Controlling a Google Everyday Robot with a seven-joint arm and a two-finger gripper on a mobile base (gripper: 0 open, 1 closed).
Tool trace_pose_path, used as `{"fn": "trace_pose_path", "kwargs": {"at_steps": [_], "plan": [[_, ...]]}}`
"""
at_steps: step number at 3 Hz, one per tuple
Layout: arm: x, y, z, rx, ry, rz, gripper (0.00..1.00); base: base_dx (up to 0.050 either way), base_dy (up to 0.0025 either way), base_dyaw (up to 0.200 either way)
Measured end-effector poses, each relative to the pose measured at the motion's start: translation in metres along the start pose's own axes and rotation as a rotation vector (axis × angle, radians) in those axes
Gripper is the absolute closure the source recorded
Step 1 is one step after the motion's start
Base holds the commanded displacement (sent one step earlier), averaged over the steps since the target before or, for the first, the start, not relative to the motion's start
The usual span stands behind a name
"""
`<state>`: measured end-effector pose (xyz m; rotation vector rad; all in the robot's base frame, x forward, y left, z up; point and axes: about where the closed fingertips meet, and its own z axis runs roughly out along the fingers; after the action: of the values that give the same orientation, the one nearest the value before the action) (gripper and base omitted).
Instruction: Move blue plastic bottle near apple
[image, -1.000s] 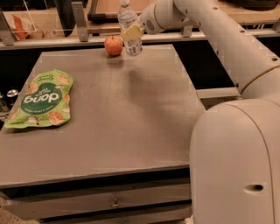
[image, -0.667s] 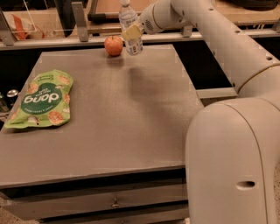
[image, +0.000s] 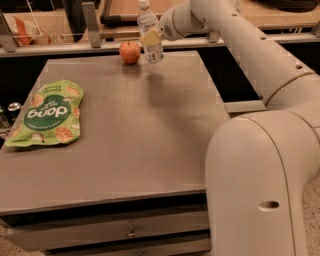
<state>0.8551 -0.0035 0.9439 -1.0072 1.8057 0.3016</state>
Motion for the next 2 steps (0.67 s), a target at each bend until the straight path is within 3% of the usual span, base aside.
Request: {"fn": "trace_pose_path", "kwargs": {"at_steps": [2], "plan": [[0.0046,0.0016,0.0158,0.0,-0.004,0.023,1.0,0.0,0.0,0.0]]}}
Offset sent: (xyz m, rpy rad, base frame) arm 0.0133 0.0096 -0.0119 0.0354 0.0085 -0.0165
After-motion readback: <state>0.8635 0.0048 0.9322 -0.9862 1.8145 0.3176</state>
